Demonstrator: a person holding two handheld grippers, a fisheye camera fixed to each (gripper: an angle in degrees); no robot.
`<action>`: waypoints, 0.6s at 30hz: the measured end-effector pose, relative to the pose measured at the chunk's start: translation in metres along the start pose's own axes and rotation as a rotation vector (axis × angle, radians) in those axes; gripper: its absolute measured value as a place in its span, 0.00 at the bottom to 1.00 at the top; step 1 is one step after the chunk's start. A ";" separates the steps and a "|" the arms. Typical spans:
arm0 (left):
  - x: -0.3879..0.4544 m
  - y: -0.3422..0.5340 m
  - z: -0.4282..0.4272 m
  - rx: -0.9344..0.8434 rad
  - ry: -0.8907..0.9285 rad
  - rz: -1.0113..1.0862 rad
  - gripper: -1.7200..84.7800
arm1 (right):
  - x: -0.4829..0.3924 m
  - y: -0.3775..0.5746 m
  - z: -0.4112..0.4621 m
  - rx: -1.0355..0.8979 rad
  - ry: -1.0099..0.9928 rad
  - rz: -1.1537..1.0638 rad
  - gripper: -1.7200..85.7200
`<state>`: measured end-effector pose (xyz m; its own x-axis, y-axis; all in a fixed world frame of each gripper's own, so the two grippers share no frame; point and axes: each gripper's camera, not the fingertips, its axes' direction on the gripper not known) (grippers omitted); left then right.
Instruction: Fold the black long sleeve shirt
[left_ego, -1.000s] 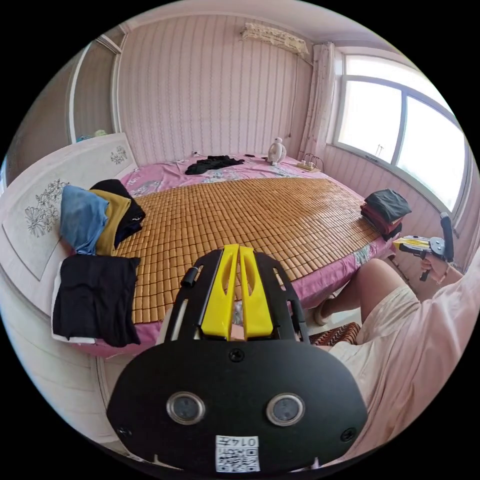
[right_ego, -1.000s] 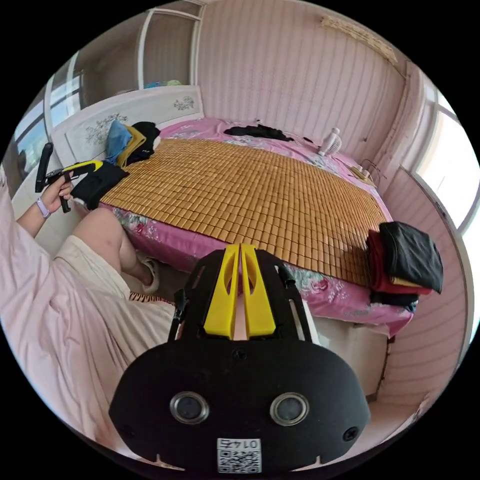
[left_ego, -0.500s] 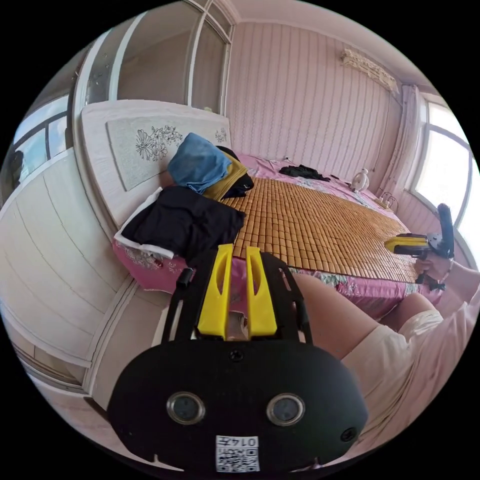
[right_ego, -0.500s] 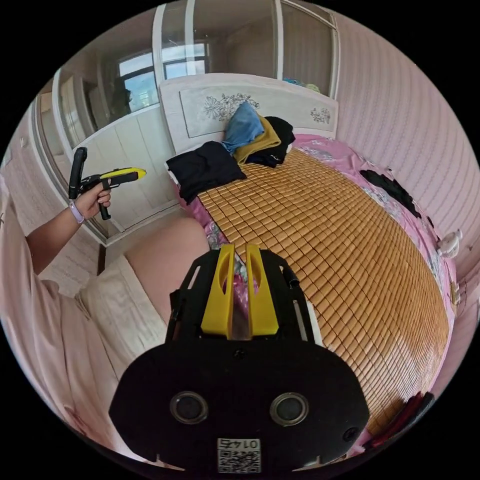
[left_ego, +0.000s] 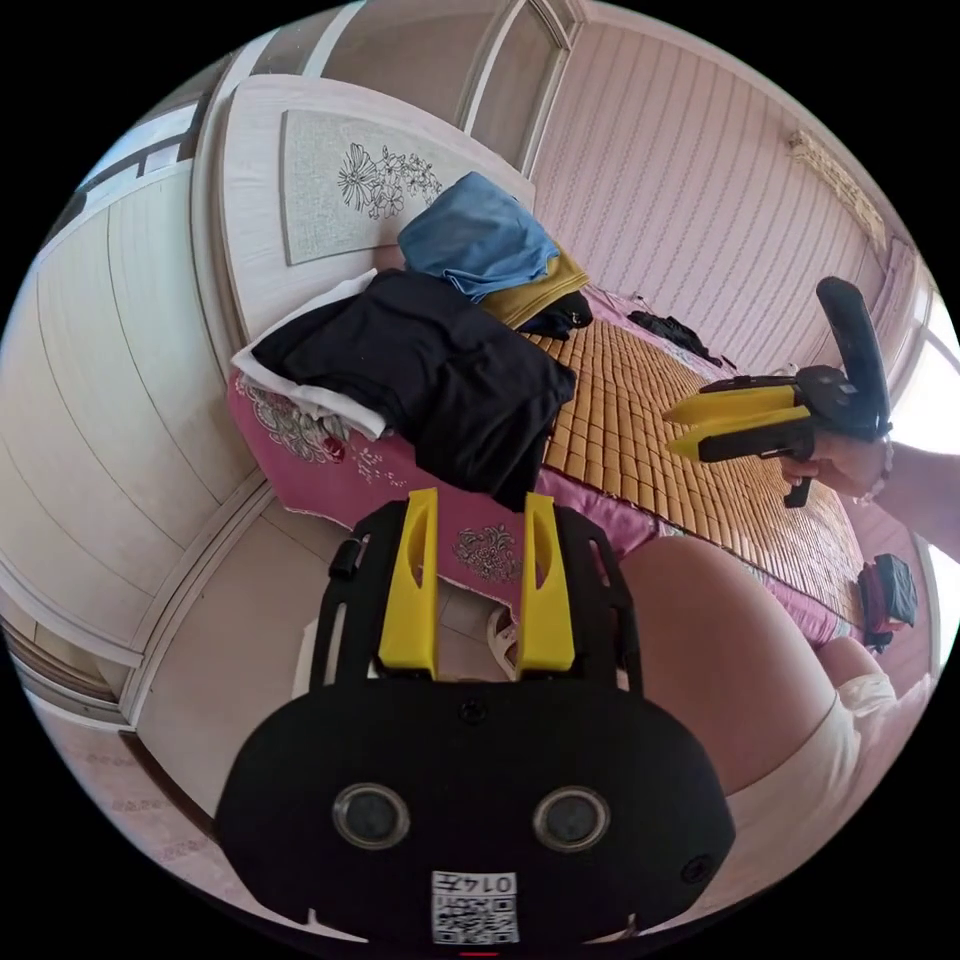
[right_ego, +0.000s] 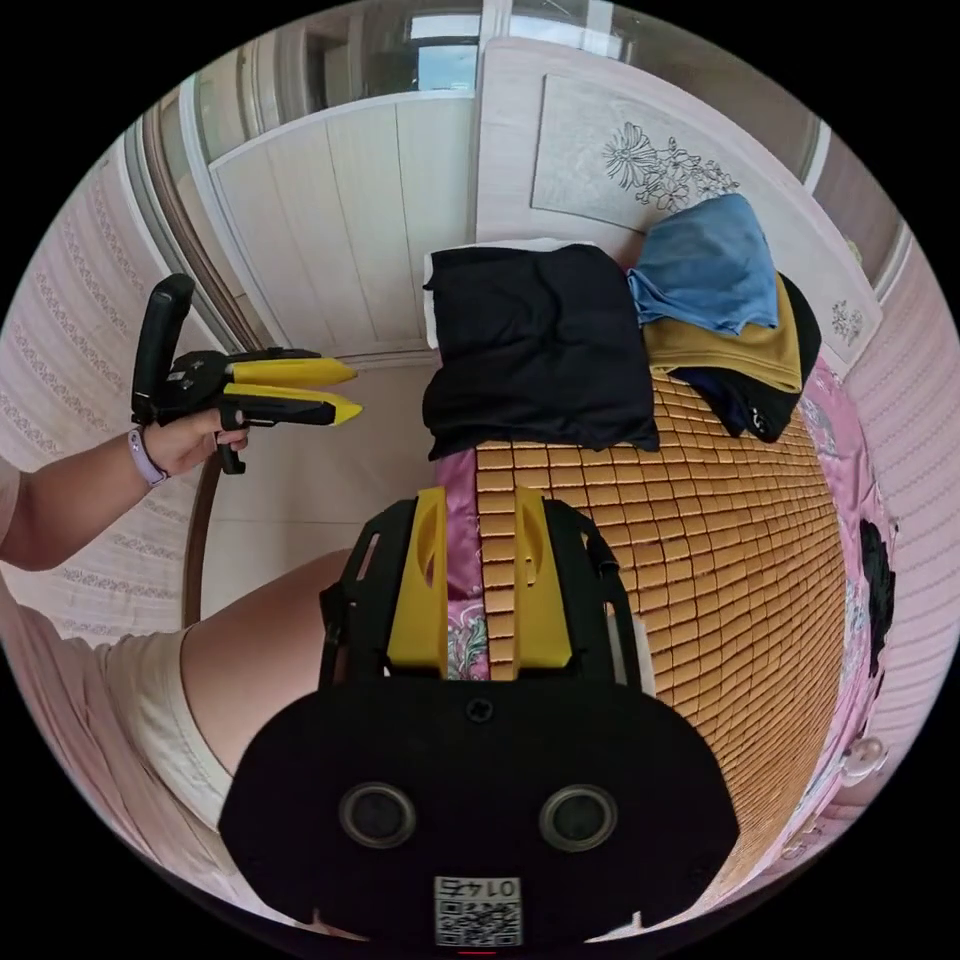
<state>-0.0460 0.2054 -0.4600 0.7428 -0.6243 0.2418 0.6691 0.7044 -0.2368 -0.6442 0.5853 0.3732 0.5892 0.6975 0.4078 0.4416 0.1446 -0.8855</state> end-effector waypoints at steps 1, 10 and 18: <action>-0.003 -0.008 0.012 -0.007 0.005 0.005 0.17 | 0.004 -0.011 0.013 -0.034 0.009 -0.005 0.13; -0.011 -0.056 0.101 -0.199 -0.001 0.005 0.10 | 0.045 -0.072 0.092 -0.083 0.081 0.052 0.16; -0.007 -0.058 0.096 -0.192 0.010 -0.030 0.02 | 0.071 -0.059 0.112 -0.160 -0.004 0.131 0.04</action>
<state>-0.0918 0.2016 -0.3577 0.7220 -0.6481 0.2421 0.6822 0.6086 -0.4053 -0.7043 0.7052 0.4298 0.6461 0.7059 0.2901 0.4633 -0.0608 -0.8841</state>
